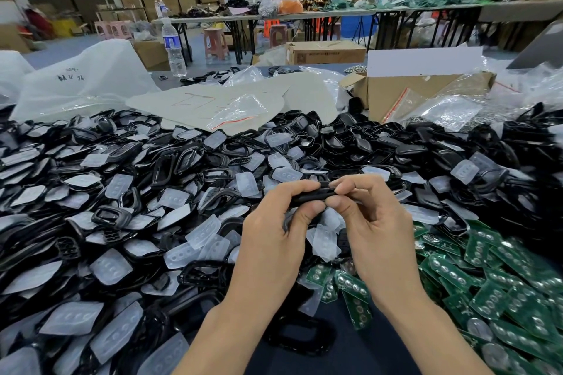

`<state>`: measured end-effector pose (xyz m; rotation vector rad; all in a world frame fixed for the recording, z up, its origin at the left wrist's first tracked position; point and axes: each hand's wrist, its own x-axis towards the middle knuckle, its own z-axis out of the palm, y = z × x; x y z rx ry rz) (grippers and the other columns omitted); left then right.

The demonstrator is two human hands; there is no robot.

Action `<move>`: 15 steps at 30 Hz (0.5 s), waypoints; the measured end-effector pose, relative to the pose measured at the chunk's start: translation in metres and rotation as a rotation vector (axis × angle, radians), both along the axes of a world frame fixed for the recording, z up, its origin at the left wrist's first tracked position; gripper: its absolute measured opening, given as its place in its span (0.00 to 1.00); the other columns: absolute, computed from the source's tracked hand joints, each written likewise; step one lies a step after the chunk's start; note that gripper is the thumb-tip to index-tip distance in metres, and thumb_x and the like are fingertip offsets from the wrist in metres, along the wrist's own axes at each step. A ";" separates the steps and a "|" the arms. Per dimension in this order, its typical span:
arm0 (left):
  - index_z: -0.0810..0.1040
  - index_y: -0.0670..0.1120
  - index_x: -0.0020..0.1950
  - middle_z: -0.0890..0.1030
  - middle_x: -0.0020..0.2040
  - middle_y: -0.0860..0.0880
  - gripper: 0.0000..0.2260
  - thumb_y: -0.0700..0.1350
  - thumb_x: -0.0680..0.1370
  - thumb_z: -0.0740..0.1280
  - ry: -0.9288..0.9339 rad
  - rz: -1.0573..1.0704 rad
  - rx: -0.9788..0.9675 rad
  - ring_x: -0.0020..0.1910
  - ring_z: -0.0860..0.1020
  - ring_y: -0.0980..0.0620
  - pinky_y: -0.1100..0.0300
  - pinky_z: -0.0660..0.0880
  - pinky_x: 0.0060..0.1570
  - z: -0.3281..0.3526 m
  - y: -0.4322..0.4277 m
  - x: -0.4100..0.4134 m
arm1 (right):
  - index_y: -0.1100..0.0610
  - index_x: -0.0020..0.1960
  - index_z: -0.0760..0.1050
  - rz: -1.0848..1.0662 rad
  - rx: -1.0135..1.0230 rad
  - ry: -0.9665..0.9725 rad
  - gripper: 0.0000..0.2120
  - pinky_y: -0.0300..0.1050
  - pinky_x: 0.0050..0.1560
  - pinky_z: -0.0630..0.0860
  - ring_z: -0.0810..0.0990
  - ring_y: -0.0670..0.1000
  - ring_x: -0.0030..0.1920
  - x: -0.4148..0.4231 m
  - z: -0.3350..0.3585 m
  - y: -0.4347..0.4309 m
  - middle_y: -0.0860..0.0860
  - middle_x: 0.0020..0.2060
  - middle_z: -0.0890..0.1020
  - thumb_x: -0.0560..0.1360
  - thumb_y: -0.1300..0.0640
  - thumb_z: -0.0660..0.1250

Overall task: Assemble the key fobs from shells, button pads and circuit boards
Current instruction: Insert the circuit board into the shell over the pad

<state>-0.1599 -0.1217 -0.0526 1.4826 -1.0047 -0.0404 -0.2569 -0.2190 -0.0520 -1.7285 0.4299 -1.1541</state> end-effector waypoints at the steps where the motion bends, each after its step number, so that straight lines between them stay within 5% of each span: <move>1: 0.81 0.56 0.56 0.84 0.50 0.60 0.11 0.40 0.79 0.71 -0.001 0.011 -0.004 0.52 0.82 0.59 0.70 0.75 0.50 0.000 0.000 0.000 | 0.38 0.46 0.76 -0.004 -0.002 0.007 0.16 0.30 0.43 0.74 0.83 0.43 0.49 0.000 0.000 0.000 0.40 0.46 0.84 0.78 0.61 0.71; 15: 0.82 0.53 0.52 0.85 0.44 0.57 0.16 0.32 0.75 0.68 -0.098 0.127 -0.042 0.44 0.83 0.65 0.76 0.73 0.42 -0.002 -0.001 -0.001 | 0.40 0.46 0.76 0.008 -0.018 0.001 0.17 0.28 0.43 0.74 0.83 0.43 0.49 0.002 -0.002 0.003 0.41 0.46 0.83 0.78 0.63 0.70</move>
